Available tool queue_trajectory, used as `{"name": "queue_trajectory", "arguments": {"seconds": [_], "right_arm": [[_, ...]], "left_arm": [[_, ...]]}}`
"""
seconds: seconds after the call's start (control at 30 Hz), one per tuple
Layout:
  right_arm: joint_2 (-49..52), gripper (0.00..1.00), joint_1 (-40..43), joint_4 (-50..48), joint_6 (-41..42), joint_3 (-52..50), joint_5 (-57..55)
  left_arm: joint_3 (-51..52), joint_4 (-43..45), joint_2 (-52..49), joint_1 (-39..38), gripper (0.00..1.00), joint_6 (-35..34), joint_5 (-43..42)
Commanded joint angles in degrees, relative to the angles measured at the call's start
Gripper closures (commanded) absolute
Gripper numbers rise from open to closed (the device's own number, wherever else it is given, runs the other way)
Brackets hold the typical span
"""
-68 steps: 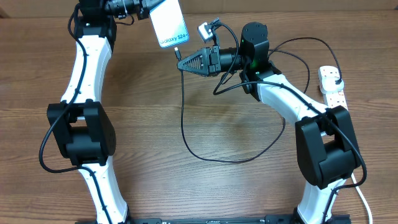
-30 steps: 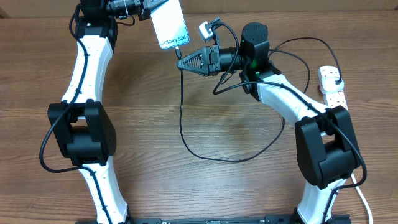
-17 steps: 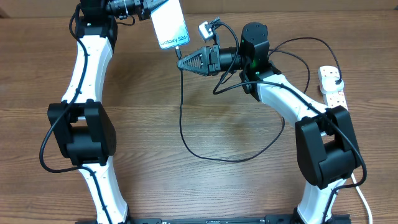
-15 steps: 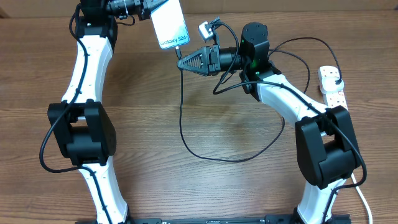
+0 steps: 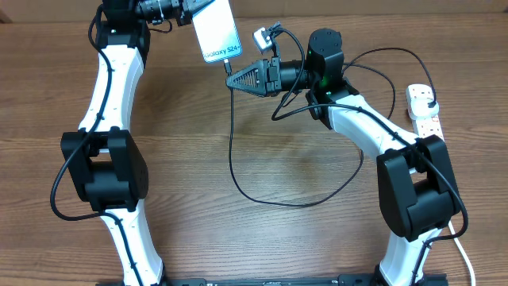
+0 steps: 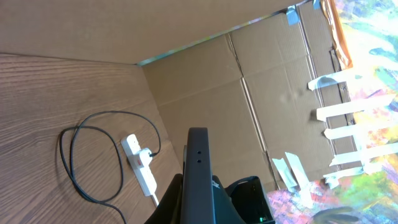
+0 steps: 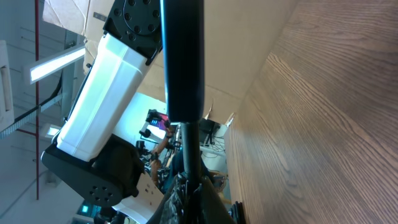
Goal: Plug charger to phone and switch on socket
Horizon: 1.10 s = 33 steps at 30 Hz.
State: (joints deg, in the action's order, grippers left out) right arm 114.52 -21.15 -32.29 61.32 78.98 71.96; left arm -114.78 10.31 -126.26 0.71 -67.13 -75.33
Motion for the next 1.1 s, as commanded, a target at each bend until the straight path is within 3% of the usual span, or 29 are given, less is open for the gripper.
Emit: {"name": "queue_trajectory", "arguments": {"seconds": [0.0,1.07], "right_arm": [[0.37,0.96,-0.15,-0.44,0.22,1.25,-1.16],[0.37,0.96,-0.15,-0.44,0.2,1.25,-1.42]], "left_arm": [[-0.7,0.17,0.26,-0.63,0.96,1.33,-0.42],[-0.7,-3.23,0.24,-0.74,0.96,2.78,-1.36]]}}
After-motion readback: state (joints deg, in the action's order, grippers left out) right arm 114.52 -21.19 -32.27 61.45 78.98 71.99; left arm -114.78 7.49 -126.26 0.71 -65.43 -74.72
